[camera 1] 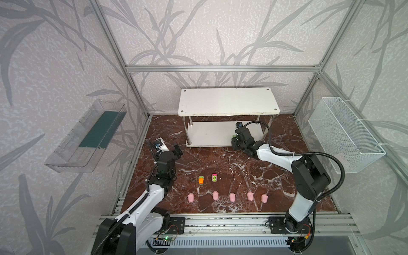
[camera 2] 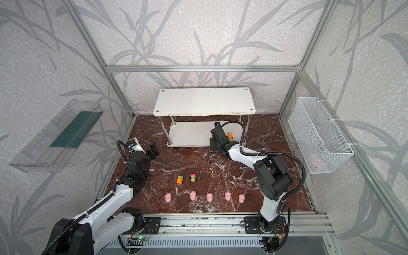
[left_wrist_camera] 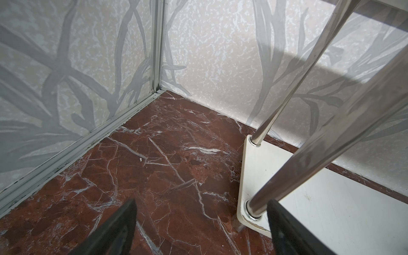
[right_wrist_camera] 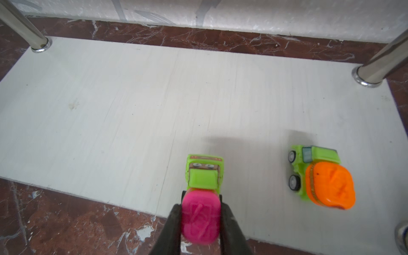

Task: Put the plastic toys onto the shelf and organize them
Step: 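Carry the pink car with the right gripper over the lower shelf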

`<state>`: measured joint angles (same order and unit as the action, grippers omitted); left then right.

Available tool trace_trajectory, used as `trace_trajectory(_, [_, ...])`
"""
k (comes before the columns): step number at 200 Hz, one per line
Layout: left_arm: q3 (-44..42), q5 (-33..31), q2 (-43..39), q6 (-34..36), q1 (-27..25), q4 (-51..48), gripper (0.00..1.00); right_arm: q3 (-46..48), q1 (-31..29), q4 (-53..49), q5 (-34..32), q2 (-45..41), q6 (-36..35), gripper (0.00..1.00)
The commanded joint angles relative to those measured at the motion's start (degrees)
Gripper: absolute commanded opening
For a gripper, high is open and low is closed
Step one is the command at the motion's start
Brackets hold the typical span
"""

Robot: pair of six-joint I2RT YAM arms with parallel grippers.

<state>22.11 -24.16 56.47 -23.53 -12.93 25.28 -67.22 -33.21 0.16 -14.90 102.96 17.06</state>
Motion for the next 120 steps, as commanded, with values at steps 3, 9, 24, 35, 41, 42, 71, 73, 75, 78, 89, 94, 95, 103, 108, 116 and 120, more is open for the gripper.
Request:
trace_trajectory(3, [-0.74, -1.5, 0.21, 0.41, -0.17, 0.91, 0.9, -2.9, 0.55, 0.1, 0.2, 1.44, -0.58, 0.22])
trace_trajectory(9, [-0.74, -1.55, 0.18, 0.5, -0.17, 1.06, 0.89, -3.24, 0.71, 0.02, 0.2, 1.85, -0.45, 0.22])
trace_trajectory(24, [-0.73, -1.66, 0.44, 0.59, -0.12, 1.2, 0.9, -4.11, 1.0, -0.15, 0.38, 2.7, -0.45, 0.22])
trace_trajectory(35, [-0.64, -1.67, 0.59, 0.67, -0.17, 1.41, 0.9, -4.69, 1.19, -0.19, 0.2, 3.19, -0.45, 0.22])
trace_trajectory(41, [-0.5, -1.71, 0.74, 0.68, -0.17, 1.4, 0.9, -4.97, 1.3, -0.33, 0.22, 3.45, -0.44, 0.22])
trace_trajectory(42, [-0.54, -1.74, 0.79, 0.68, -0.17, 1.38, 0.9, -5.0, 1.31, -0.33, 0.22, 3.51, -0.45, 0.22])
trace_trajectory(71, [-0.4, -1.68, 1.53, 0.77, -0.17, 1.92, 0.9, -6.24, 1.93, -0.67, 1.15, 4.66, -0.17, 0.22])
trace_trajectory(73, [-0.38, -1.7, 1.58, 0.77, -0.17, 1.96, 0.9, -6.41, 1.97, -0.8, 1.26, 4.79, -0.18, 0.22])
trace_trajectory(75, [-0.39, -1.73, 1.62, 0.77, -0.17, 2.05, 0.9, -6.62, 1.98, -0.89, 1.38, 4.9, -0.18, 0.22])
trace_trajectory(78, [-0.29, -1.76, 1.75, 0.77, -0.17, 2.06, 0.9, -6.86, 1.94, -1.1, 1.44, 5.11, -0.31, 0.22])
trace_trajectory(89, [-0.27, -1.61, 2.05, 0.77, -0.12, 2.14, 0.9, -7.5, 2.06, -1.56, 1.5, 5.74, -0.51, 0.22])
trace_trajectory(94, [-0.18, -1.56, 2.22, 0.74, -0.17, 2.19, 0.9, -7.73, 2.03, -1.72, 1.52, 6.07, -0.62, 0.22])
trace_trajectory(95, [-0.16, -1.58, 2.27, 0.71, -0.17, 2.25, 0.9, -7.78, 2.02, -1.73, 1.53, 6.09, -0.62, 0.22])
trace_trajectory(103, [-0.16, -1.42, 2.54, 0.68, -0.12, 2.46, 0.9, -8.02, 2.14, -1.94, 1.58, 6.41, -0.5, 0.22])
trace_trajectory(108, [-0.05, -1.43, 2.66, 0.68, -0.17, 2.49, 0.9, -8.08, 2.17, -2.0, 1.76, 6.62, -0.3, 0.22])
trace_trajectory(116, [0.0, -1.46, 2.9, 0.68, -0.14, 2.63, 0.9, -8.21, 2.3, -2.02, 2.04, 6.8, 0.18, 0.23])
trace_trajectory(120, [0.04, -1.42, 2.97, 0.59, -0.17, 2.66, 0.9, -8.25, 2.29, -2.01, 2.17, 6.87, 0.33, 0.22])
